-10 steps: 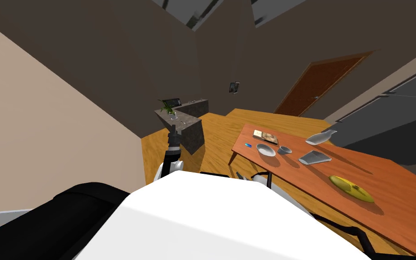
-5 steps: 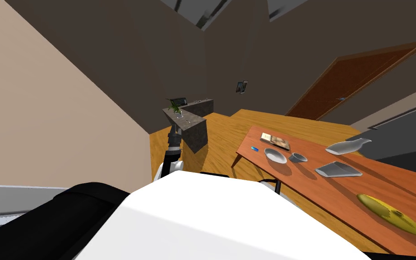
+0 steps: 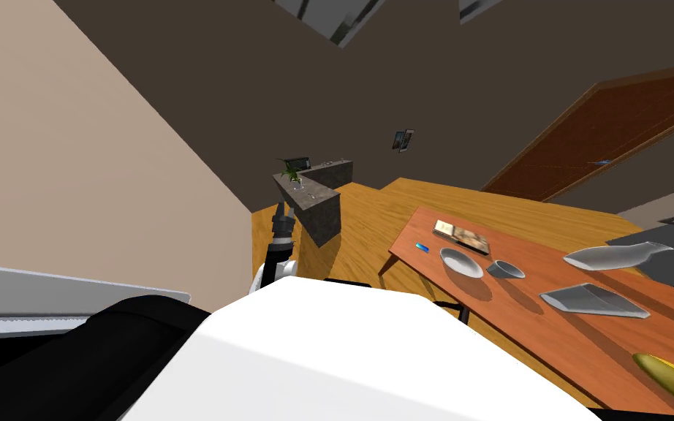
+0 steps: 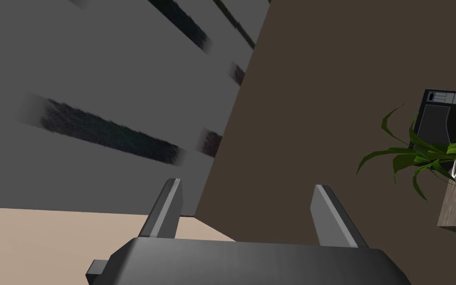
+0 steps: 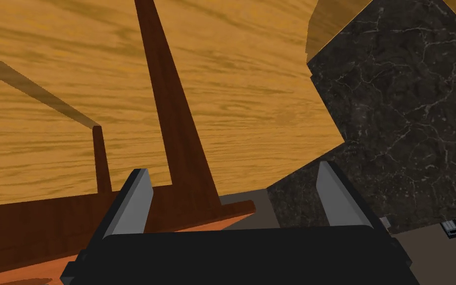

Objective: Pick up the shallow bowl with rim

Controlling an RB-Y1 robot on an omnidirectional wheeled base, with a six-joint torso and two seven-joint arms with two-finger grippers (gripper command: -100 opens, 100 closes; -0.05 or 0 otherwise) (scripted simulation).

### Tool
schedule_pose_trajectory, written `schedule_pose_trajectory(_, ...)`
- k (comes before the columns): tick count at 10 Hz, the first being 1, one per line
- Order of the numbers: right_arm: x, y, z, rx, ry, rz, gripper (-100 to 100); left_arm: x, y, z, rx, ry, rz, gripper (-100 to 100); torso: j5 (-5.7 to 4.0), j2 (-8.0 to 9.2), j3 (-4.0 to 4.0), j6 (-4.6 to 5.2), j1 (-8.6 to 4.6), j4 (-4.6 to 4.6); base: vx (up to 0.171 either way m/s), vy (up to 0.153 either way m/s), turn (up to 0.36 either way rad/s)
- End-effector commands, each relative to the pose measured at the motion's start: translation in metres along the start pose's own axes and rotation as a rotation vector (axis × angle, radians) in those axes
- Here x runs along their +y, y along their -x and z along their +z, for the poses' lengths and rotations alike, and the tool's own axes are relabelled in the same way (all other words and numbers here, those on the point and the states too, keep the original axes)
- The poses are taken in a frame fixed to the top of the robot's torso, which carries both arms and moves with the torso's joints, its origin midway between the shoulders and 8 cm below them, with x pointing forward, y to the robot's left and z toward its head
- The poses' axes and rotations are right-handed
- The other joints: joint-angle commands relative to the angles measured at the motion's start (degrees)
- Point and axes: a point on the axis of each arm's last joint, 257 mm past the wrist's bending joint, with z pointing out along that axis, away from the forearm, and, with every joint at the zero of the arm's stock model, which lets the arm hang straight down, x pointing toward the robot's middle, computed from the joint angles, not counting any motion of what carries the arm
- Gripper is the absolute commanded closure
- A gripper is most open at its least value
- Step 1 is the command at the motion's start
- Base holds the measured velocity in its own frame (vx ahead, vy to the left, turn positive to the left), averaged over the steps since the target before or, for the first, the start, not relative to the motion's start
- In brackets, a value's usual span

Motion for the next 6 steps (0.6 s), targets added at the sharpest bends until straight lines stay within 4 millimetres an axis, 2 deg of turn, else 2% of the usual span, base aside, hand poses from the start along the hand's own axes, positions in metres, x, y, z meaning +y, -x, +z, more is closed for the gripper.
schedule_pose_trajectory(1, -0.035, -0.017, -0.01, 0.056, -0.071, -0.074, -100, 0.0, 0.0, 0.0, 0.0, 0.0, 0.0, 0, 0.0, 0.0, 0.0, 0.0, 0.0, 0.0, 0.043, 0.009, 0.206)
schedule_pose_trajectory(3, -0.04, -0.021, -0.012, 0.064, -0.081, -0.073, -100, 0.0, 0.0, 0.0, 0.0, 0.0, 0.0, 0, 0.0, -0.05, -0.03, 0.0, -0.01, -0.01, 0.03, 0.0, 0.044)
schedule_pose_trajectory(5, -0.105, -0.038, -0.037, 0.155, -0.203, -0.196, -100, 0.0, 0.0, 0.0, 0.0, 0.0, 0.0, 0, 0.01, -0.03, -0.01, -0.04, -0.01, 0.0, 0.053, 0.0, 0.279)
schedule_pose_trajectory(6, -0.11, -0.039, -0.04, 0.161, -0.212, -0.2, -100, 0.0, 0.0, 0.0, 0.0, 0.0, 0.0, 0, 0.0, -0.15, -0.08, -0.05, -0.07, -0.02, 0.068, -0.02, 0.095)
